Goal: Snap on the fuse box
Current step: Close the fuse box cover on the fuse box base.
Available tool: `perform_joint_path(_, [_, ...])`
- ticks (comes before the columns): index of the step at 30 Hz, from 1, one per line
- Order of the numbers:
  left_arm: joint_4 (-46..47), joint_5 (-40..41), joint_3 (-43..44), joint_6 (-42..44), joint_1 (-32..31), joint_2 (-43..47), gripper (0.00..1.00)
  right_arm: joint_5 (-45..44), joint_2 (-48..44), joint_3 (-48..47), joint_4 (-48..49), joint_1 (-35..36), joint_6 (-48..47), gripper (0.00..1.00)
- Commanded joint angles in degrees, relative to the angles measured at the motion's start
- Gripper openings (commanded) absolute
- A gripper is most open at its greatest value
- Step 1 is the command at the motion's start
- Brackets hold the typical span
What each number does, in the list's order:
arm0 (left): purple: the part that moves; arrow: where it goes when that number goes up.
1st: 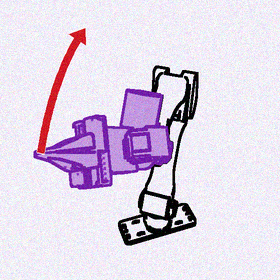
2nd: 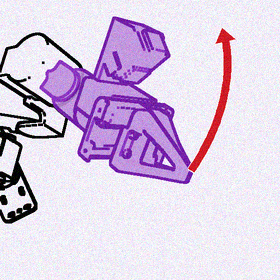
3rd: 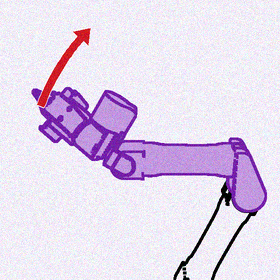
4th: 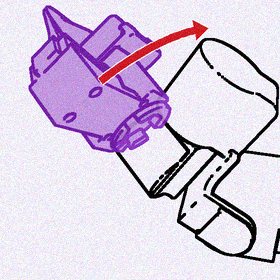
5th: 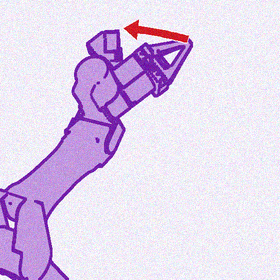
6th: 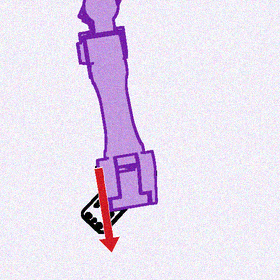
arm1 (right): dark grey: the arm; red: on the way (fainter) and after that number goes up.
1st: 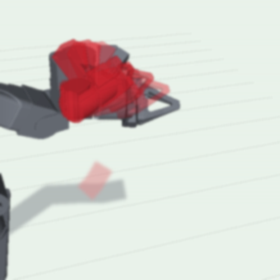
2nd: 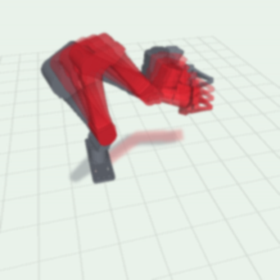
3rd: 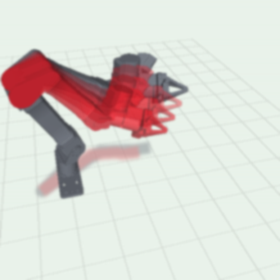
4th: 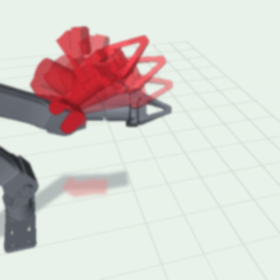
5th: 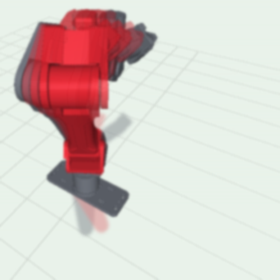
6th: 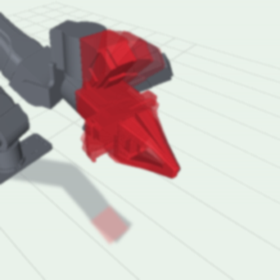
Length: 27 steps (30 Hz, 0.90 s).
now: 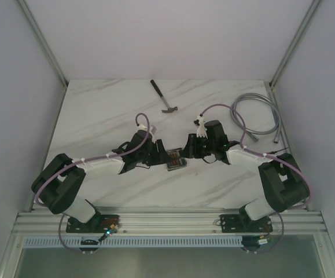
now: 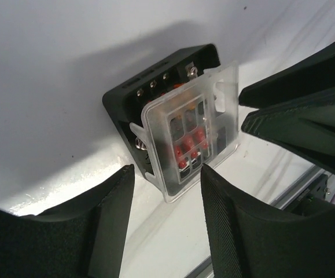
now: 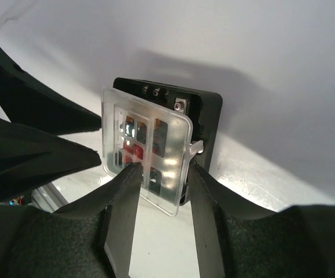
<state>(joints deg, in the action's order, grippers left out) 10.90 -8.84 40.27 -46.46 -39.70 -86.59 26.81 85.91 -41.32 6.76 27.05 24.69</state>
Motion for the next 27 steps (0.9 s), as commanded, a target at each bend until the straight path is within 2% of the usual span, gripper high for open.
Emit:
perform_joint_path(1, [0.14, -1.25, 0.97, -1.38, -1.05, -2.45, 0.57, -1.54, 1.41, -0.02, -0.69, 0.57, 0.29, 0.43])
perform_joint_path(11, [0.52, -2.06, 1.32, -4.66, -1.31, -2.28, 0.45, -1.41, 1.94, -3.93, -4.26, 1.03, -0.25, 0.28])
perform_joint_path(18, [0.88, -2.97, 1.52, -8.27, -1.24, -2.31, 0.4, -1.9, 2.82, -7.89, -8.31, 1.16, -0.96, 0.27])
perform_joint_path(27, [0.83, -2.52, 2.64, -9.2, -1.21, -2.96, 0.4, -3.73, 5.62, -9.91, -10.98, 1.21, -2.05, 0.25])
